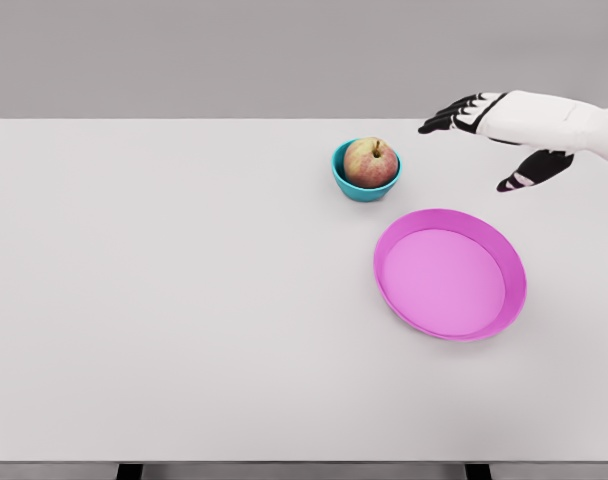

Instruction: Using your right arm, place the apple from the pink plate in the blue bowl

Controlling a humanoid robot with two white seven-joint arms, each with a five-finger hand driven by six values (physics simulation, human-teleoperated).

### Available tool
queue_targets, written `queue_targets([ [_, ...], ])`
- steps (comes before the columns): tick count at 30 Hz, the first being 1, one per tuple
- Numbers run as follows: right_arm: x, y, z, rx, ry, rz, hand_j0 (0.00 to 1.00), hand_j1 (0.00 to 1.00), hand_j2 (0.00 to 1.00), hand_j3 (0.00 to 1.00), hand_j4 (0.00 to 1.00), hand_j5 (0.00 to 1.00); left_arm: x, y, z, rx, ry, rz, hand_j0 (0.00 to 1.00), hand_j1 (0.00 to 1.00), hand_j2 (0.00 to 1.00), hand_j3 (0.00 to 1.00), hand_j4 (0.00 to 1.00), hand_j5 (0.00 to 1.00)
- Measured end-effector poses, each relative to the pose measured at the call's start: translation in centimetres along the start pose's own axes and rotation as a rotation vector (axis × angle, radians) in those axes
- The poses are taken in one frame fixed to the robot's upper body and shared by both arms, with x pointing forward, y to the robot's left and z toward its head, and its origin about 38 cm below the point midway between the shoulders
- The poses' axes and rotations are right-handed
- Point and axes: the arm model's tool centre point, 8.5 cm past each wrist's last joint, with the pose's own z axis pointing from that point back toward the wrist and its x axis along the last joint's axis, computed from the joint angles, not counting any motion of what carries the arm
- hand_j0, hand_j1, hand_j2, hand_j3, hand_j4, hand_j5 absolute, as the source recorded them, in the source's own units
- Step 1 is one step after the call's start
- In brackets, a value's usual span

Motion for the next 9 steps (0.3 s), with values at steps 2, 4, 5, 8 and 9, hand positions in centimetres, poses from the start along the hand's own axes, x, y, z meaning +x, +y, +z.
queue_targets([
  [2, 0.1, 1.5, -0.2, 0.022, -0.005, -0.025, 1.0, 1.0, 1.0, 1.0, 1.0, 1.0, 0.0, 0.0, 0.0, 0.0, 0.0, 0.0, 1.0, 1.0, 1.0, 1.0, 1.0, 1.0],
  [4, 0.3, 1.4, -0.1, 0.021, -0.006, -0.02, 1.0, 1.0, 1.0, 1.0, 1.0, 1.0, 1.7, -1.1, -0.1, -0.018, -0.028, -0.004, 1.0, 1.0, 1.0, 1.0, 1.0, 1.0],
  [5, 0.4, 1.3, 0.0, 0.02, -0.006, -0.018, 1.0, 1.0, 1.0, 1.0, 1.0, 1.0, 2.4, -1.4, -0.1, -0.024, -0.039, -0.005, 1.0, 1.0, 1.0, 1.0, 1.0, 1.0],
  [8, 0.5, 1.1, 0.1, 0.018, -0.005, -0.013, 1.0, 1.0, 1.0, 1.0, 1.0, 1.0, 2.0, -1.2, -0.1, -0.019, -0.032, -0.004, 1.0, 1.0, 1.0, 1.0, 1.0, 1.0],
  [9, 0.5, 1.1, 0.1, 0.018, -0.004, -0.013, 1.0, 1.0, 1.0, 1.0, 1.0, 1.0, 2.4, -1.4, -0.1, -0.022, -0.039, -0.004, 1.0, 1.0, 1.0, 1.0, 1.0, 1.0],
])
